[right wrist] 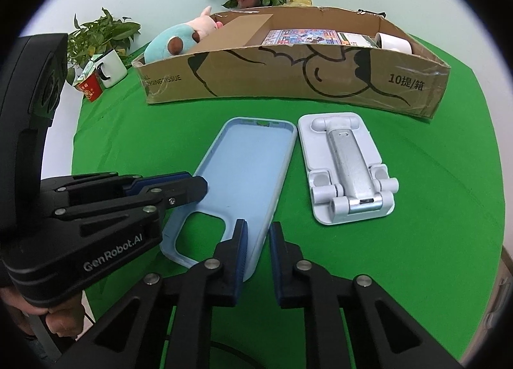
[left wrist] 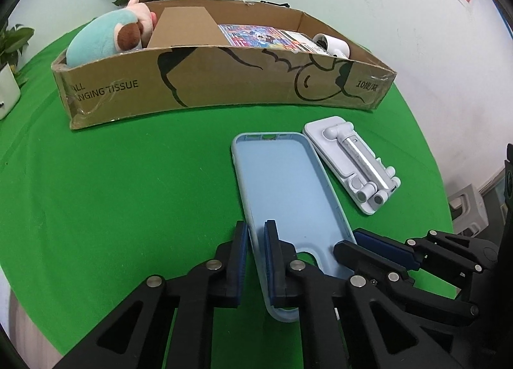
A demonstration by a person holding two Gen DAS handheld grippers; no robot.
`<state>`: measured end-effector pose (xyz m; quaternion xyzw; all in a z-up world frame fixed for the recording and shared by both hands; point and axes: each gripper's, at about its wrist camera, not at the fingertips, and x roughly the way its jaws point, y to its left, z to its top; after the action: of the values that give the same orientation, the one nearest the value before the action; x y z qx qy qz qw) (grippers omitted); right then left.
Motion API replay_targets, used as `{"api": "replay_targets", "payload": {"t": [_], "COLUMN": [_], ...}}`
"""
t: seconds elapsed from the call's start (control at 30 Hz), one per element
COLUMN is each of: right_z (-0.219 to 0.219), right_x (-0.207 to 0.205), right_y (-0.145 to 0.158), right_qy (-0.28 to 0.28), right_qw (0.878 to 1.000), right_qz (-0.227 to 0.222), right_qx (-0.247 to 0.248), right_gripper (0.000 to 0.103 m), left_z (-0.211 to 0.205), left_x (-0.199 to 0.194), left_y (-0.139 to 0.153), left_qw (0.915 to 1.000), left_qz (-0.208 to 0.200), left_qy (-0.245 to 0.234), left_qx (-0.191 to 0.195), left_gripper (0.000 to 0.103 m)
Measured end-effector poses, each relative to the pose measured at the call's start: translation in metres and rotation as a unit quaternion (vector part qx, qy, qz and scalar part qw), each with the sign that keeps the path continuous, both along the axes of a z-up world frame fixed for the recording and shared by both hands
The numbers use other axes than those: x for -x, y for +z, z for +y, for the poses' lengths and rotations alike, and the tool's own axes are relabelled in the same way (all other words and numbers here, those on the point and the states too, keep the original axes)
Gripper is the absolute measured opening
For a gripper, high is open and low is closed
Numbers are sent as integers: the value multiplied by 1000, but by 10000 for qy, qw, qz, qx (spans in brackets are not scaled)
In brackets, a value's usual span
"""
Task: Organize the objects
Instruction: 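Lower the right gripper onto the light-blue phone case edge and grasp it, then lift the phone case with the right gripper and carry it over the box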
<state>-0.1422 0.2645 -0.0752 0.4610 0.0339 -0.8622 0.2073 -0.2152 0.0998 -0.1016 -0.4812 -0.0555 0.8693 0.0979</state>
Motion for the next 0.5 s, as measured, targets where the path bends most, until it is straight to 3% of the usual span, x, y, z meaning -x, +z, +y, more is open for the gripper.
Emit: {"api": "replay_targets", "payload": {"t": [0.23, 0.5], "right_z": [1, -1], "right_x": [-3, -10], "right_y": [3, 37], "right_qy": [-115, -47], "right_qw": [9998, 9973], "right_qz": [37, 705], "right_qx": [133, 200], "right_gripper": [9, 8], "left_z": [-1, -10], "left_x": [-6, -16], "left_y": [5, 47], "left_qw": [9999, 9975], "left_qz": [78, 626], "left_qy": [84, 299], "left_qx": [5, -114], "left_gripper": [4, 3]}}
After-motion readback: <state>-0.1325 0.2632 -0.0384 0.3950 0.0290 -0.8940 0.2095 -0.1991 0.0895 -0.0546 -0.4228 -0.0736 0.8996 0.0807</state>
